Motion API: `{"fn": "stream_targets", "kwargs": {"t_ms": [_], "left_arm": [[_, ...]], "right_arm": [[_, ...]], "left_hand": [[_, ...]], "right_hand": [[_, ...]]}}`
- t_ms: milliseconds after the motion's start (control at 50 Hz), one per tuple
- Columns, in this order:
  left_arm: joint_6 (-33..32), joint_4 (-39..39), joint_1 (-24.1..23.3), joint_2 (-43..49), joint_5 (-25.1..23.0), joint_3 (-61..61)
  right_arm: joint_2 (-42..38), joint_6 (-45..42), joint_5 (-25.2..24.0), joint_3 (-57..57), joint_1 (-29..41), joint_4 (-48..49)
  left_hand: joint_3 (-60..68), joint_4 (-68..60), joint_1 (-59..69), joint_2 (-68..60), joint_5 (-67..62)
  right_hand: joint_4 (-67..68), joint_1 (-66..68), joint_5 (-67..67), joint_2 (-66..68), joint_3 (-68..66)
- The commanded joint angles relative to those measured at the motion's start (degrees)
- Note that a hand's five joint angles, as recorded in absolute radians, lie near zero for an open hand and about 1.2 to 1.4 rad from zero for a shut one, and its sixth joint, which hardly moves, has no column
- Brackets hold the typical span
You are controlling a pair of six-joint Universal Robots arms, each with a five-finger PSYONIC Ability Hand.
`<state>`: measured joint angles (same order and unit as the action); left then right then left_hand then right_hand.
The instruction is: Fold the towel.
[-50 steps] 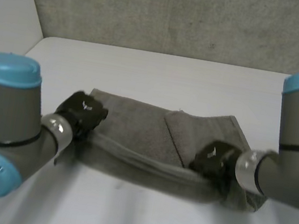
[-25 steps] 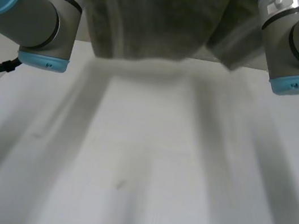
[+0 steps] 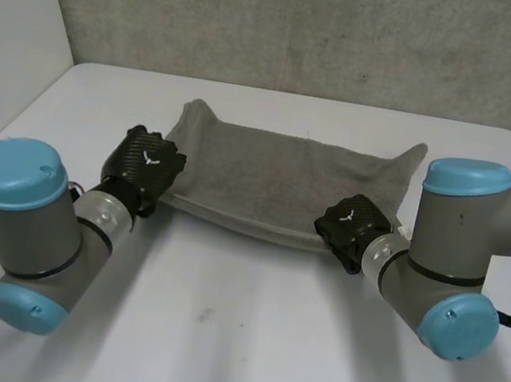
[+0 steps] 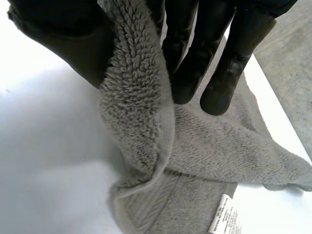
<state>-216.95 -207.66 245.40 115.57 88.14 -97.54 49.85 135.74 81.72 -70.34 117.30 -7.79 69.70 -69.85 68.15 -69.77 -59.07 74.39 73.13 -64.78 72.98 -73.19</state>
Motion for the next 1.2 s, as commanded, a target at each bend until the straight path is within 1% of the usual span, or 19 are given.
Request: {"fn": "stream_targets", "kwargs": {"t_ms": [20,60,80,120,140,240,320,440,540,600,640,680,700,740,780,860,1020,1160,1200], "left_arm": [[-0.67,-0.11,-0.01,-7.82,0.28,-3.79],[-0.67,-0.11,-0.01,-12.01,0.37,-6.42],[-0.67,-0.11,-0.01,-12.04,0.37,-6.43],[-0.67,-0.55,0.43,-16.85,0.1,-9.14],[-0.67,-0.55,0.43,-16.87,0.1,-9.15],[-0.76,-0.64,2.71,-23.89,0.19,-12.4],[-0.76,-0.2,3.42,-26.0,0.19,-12.49],[-0.06,-0.02,2.98,-27.42,0.1,-9.87],[0.39,0.94,2.36,-27.6,0.19,-6.69],[0.91,2.44,1.49,-27.77,0.28,-4.94],[1.35,3.23,1.05,-27.77,0.28,-4.32],[2.31,4.37,0.52,-27.77,0.28,-3.71],[2.32,4.37,0.52,-27.77,0.28,-3.71],[3.19,4.81,0.08,-27.86,0.37,-3.44],[3.46,4.9,-0.18,-27.77,0.37,-3.36],[3.9,4.99,-0.45,-27.86,0.45,-3.35],[4.78,4.99,-0.8,-27.77,0.63,-3.44],[4.96,4.9,-0.71,-27.77,0.72,-3.09],[5.04,4.9,-0.71,-27.68,0.72,-2.65]], "right_arm": [[9.39,7.34,-4.47,-6.04,-0.85,1.02],[13.85,11.63,-7.96,-8.66,-0.85,1.11],[13.87,11.65,-7.98,-8.67,-0.85,1.11],[17.19,15.24,-9.91,-9.9,-1.81,0.85],[17.21,15.25,-9.92,-9.9,-1.81,0.85],[20.55,18.42,-10.44,-10.61,-6.65,-0.21],[22.92,19.03,-10.88,-11.13,-10.06,-3.1],[23.19,19.3,-10.88,-16.48,-13.59,-2.24],[22.83,20.44,-10.88,-22.21,-13.77,2.08],[22.83,22.1,-11.41,-25.62,-13.68,4.79],[22.83,22.9,-12.38,-27.04,-13.68,5.86],[22.57,24.82,-15.44,-28.97,-13.5,7.69],[22.57,24.83,-15.45,-28.98,-13.5,7.7],[21.61,26.93,-17.9,-29.33,-13.15,9.19],[20.65,27.9,-18.35,-28.98,-13.15,9.54],[18.7,29.67,-18.44,-28.36,-13.15,10.16],[12.91,34.76,-18.0,-25.47,-9.11,12.27],[10.0,36.61,-17.83,-23.17,-7.09,12.62],[8.78,36.87,-16.86,-22.04,-5.86,12.54]], "left_hand": [[10.3,-10.15,11.85,-10.23,-10.93],[10.3,-10.15,11.85,-10.23,-10.93],[10.3,-10.15,11.85,-10.23,-10.93],[10.3,-10.15,11.85,-10.23,-10.93],[10.3,-10.15,11.85,-10.23,-10.93],[10.3,-10.15,11.85,-10.23,-10.93],[10.3,-10.15,11.85,-10.23,-10.93],[10.3,-10.15,11.85,-10.23,-10.93],[10.3,-10.15,11.85,-10.23,-10.93],[10.3,-10.15,11.85,-10.23,-10.93],[10.3,-10.15,11.85,-10.23,-10.93],[10.3,-10.15,11.85,-10.23,-10.93],[10.3,-10.15,11.85,-10.23,-10.93],[10.3,-10.15,11.85,-10.23,-10.93],[10.3,-10.15,11.85,-10.23,-10.93],[10.3,-10.15,11.85,-10.23,-10.93],[10.3,-10.15,11.85,-10.23,-10.93],[10.3,-10.15,11.85,-10.23,-10.93],[10.3,-10.15,11.85,-10.23,-10.93]], "right_hand": [[-61.11,-59.84,61.5,-59.7,59.91],[-64.39,-63.13,64.78,-62.98,63.19],[-64.39,-63.13,64.78,-62.98,63.19],[-64.39,-63.13,64.78,-62.98,63.19],[-64.39,-63.13,64.78,-62.98,63.19],[-64.39,-63.13,64.78,-62.98,63.19],[-64.39,-63.13,64.78,-62.98,63.19],[-64.39,-63.13,64.78,-62.98,63.19],[-64.39,-63.13,64.78,-62.98,63.19],[-61.45,-60.19,61.84,-60.05,60.25],[-61.28,-60.01,61.67,-59.87,60.08],[-60.94,-59.68,61.34,-59.54,59.74],[-60.94,-59.68,61.33,-59.54,59.74],[-59.94,-58.67,60.33,-58.53,58.74],[-58.43,-57.17,58.82,-57.03,57.23],[-54.38,-53.12,54.77,-52.98,53.18],[-43.46,-42.19,43.85,-42.05,42.26],[-41.09,-39.83,41.48,-39.69,39.89],[-40.92,-39.66,41.31,-39.52,39.72]]}}
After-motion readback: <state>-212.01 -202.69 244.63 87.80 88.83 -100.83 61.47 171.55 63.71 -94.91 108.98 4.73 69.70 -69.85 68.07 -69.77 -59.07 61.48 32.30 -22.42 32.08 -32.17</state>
